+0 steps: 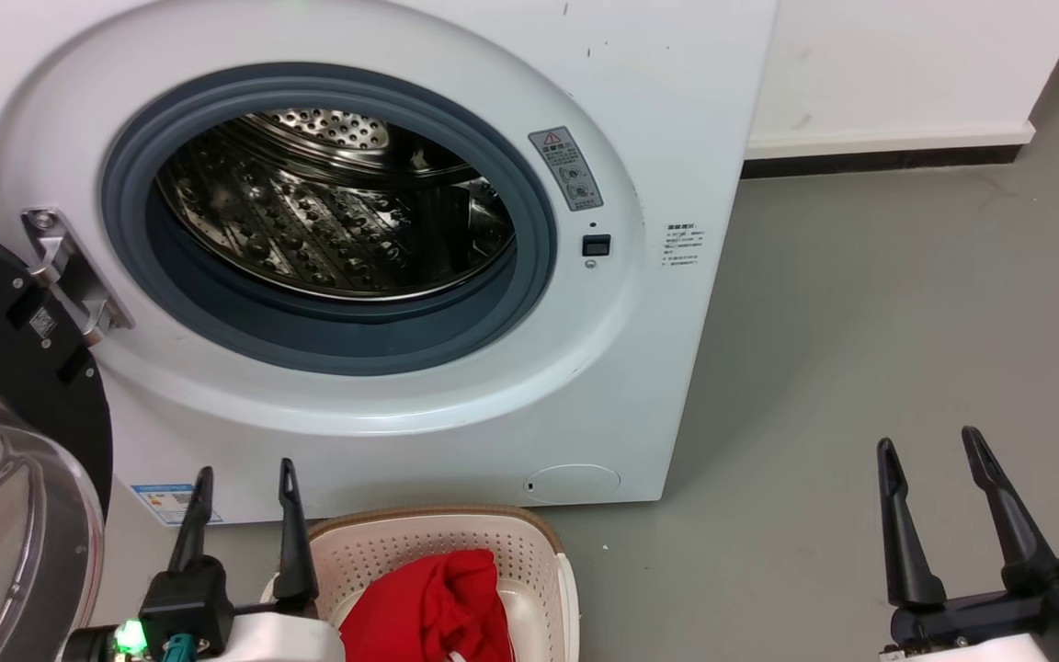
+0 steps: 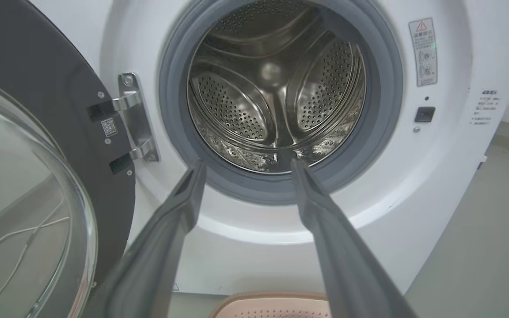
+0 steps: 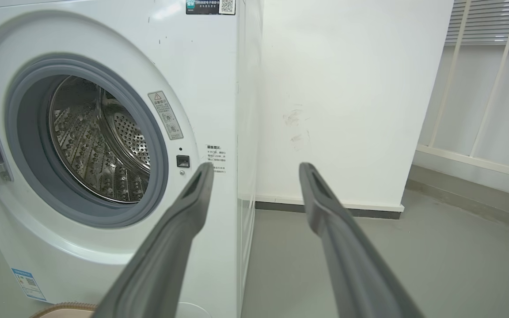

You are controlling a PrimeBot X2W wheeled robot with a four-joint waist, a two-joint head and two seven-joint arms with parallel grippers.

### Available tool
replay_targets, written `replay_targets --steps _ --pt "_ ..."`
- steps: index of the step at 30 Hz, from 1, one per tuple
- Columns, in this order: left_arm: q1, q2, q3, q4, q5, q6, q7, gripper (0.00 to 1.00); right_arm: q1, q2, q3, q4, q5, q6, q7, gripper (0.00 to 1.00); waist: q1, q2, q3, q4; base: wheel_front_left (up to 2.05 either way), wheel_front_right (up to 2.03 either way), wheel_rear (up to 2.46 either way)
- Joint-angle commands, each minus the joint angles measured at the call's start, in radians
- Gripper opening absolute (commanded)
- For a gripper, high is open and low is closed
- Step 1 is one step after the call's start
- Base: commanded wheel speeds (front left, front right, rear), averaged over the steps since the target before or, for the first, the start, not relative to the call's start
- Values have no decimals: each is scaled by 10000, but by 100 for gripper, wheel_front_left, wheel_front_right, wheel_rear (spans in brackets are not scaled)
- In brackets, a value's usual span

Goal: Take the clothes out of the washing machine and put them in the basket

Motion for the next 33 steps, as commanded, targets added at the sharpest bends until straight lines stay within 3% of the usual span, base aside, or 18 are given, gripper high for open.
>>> replay_targets --steps 1,7,29,30,33 --pt "187 -69 92 -216 103 -43 -25 100 134 0 -27 39 78 -3 -19 100 1 0 -29 54 0 0 0" --pt "612 -311 377 -780 324 -184 -25 100 203 -2 -193 84 247 -3 -19 100 1 0 -101 174 0 0 0" --pt "840 -480 520 -504 577 -337 -26 100 333 0 -280 274 361 -3 -19 100 1 0 -182 138 0 0 0" --pt "788 -458 511 -504 541 -346 3 0 317 -2 -279 276 404 0 2 0 1 0 -182 138 0 0 0" --pt "817 -466 499 -217 529 -347 4 0 362 8 -259 548 412 0 12 0 1 0 -182 138 0 0 0"
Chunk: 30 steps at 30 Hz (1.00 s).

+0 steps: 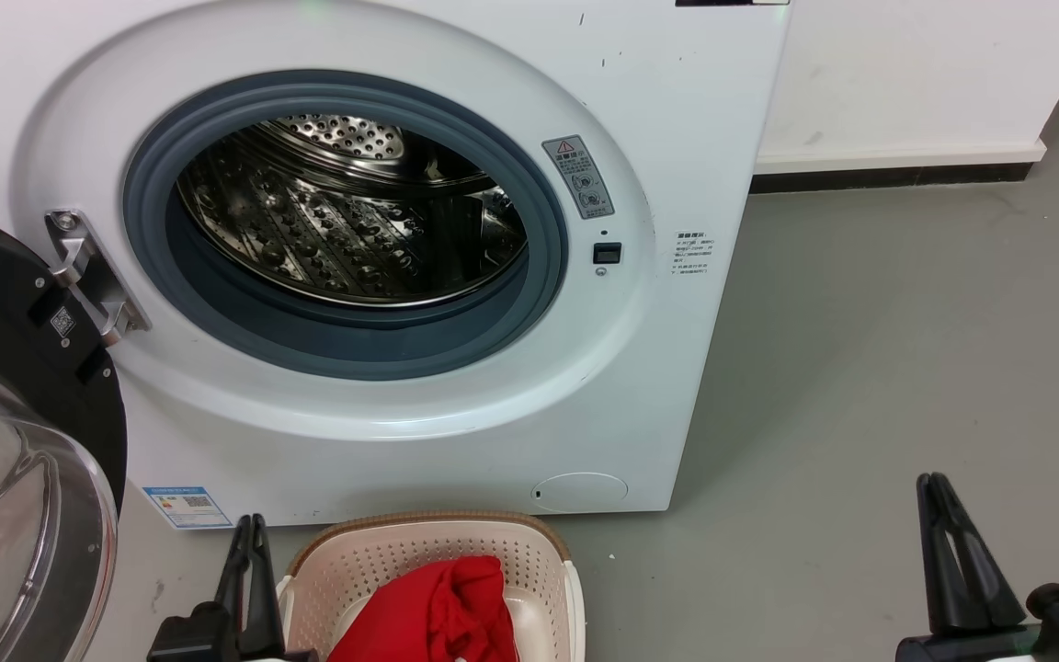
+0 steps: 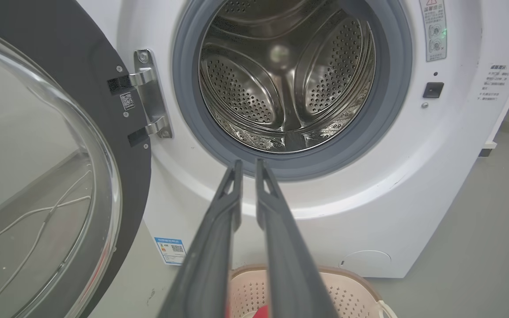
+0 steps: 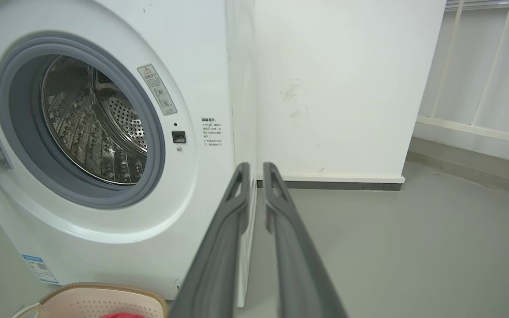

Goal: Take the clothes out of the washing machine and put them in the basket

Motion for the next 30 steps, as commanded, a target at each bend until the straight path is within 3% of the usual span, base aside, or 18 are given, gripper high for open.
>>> replay_targets --steps 1,30 --pt "-6 0 -12 -74 -130 -19 11 0 1 -2 15 -69 130 0 6 0 0 0 1 2 0 0 0" --pt "-940 261 65 723 -5956 -859 1085 0 -1090 -326 135 1214 5957 -1 1010 0 0 0 1 95 0 0 0"
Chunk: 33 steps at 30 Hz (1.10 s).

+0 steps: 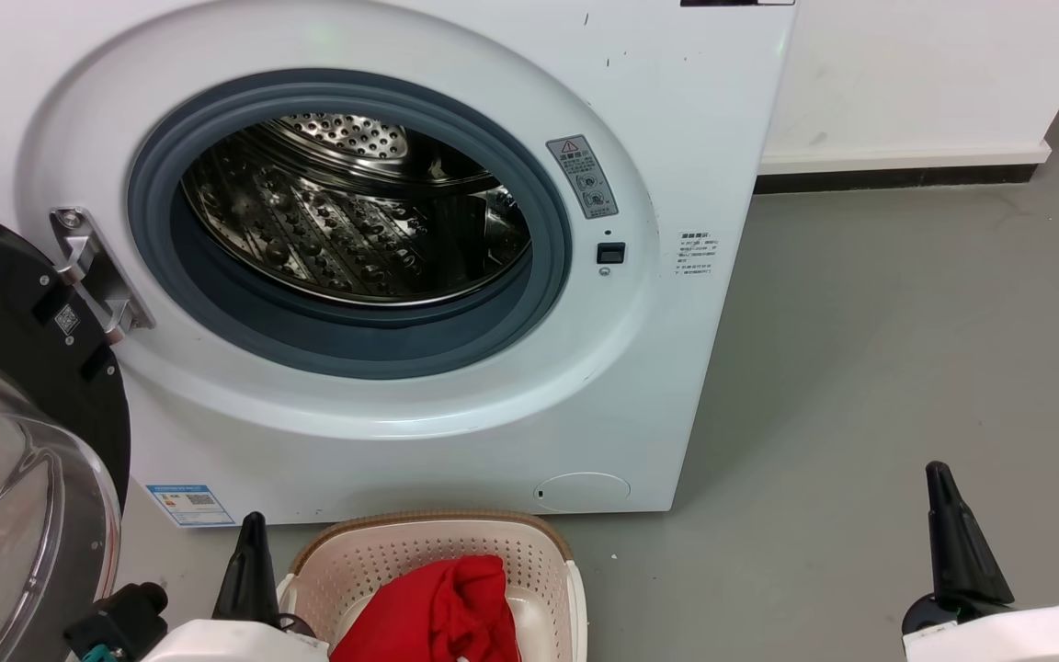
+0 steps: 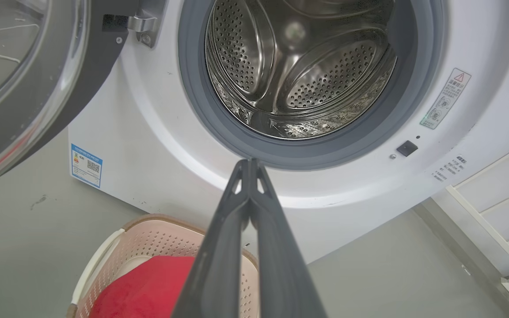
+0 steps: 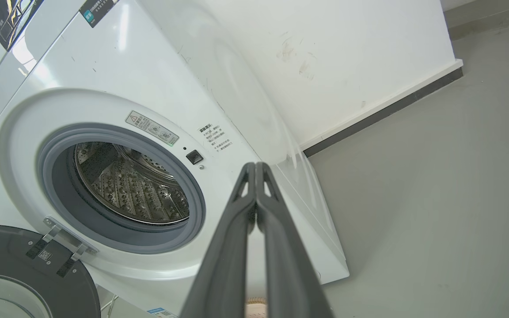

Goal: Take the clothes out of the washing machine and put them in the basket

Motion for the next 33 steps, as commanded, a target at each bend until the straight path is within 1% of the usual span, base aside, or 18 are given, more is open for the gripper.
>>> replay_targets --steps 1,16,33 --pt "-284 105 34 -55 -479 -88 86 0 -306 -90 3 -5 488 -1 77 0 0 0 0 6 0 0 0" --pt "-629 144 135 207 -2736 -427 565 0 -731 -151 -37 505 2728 -1 545 0 0 0 1 55 0 0 0" --pt "-977 161 258 486 -4877 -746 1060 0 -1150 -172 -119 1012 4850 -1 1033 0 0 0 2 109 0 0 0"
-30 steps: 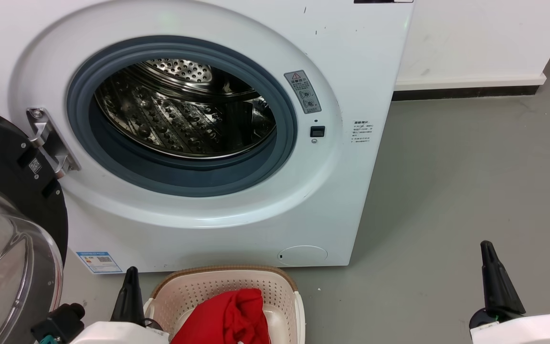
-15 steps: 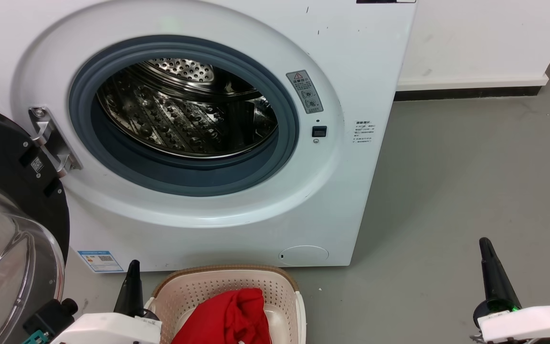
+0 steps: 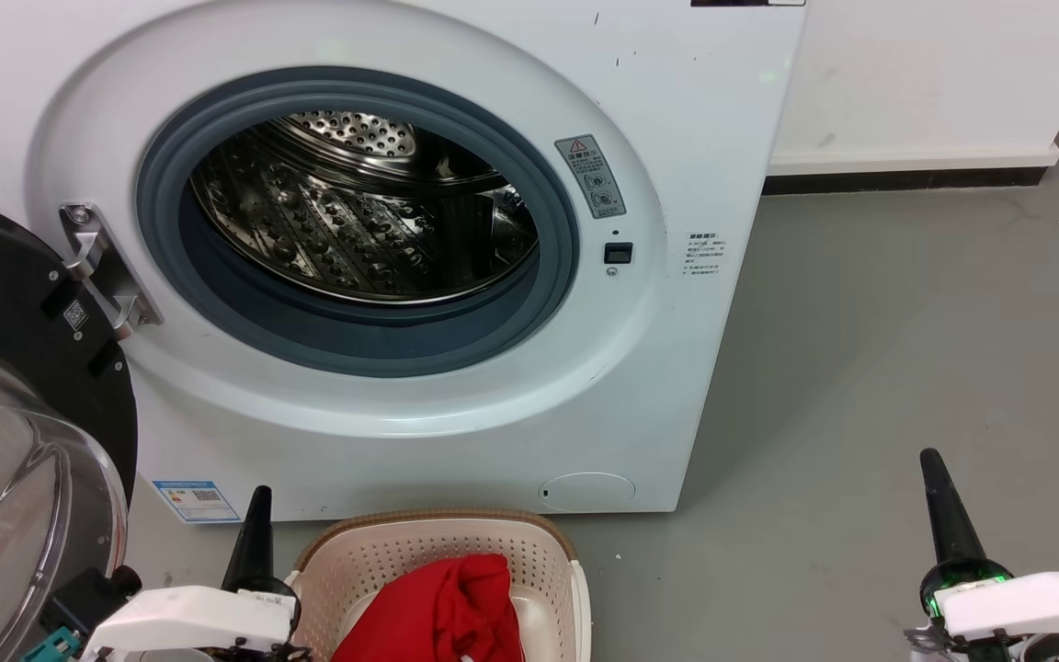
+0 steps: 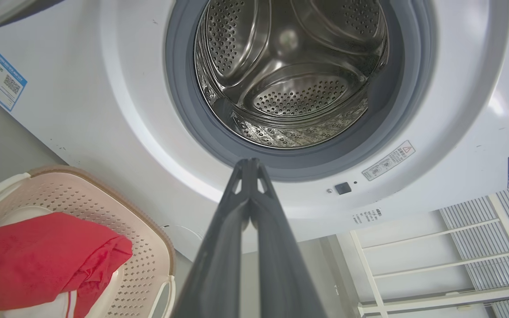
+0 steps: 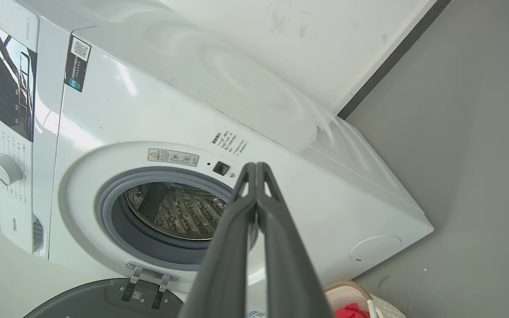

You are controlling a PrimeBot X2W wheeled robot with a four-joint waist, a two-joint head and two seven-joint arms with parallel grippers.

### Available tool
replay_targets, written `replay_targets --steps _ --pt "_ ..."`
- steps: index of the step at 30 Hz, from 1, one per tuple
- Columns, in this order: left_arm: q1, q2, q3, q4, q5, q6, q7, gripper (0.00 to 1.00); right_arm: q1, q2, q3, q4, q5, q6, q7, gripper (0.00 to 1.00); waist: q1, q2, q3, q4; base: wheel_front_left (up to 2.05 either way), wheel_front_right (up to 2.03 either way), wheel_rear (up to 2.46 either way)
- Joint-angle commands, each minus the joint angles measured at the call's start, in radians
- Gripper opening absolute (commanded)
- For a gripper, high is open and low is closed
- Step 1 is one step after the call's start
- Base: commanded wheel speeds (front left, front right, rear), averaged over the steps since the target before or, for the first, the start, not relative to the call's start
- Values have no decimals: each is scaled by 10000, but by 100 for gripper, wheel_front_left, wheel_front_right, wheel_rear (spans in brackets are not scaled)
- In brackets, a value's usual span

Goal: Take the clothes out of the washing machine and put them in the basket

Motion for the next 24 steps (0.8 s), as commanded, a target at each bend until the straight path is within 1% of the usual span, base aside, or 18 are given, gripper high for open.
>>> replay_targets --steps 1,24 --pt "-253 37 35 -17 -378 -87 84 0 -285 -63 -38 40 394 -2 86 0 -1 0 0 7 0 0 0" --pt "-625 18 232 301 -2648 -440 653 0 -734 -48 -173 592 2624 -1 662 0 -1 0 1 78 0 0 0"
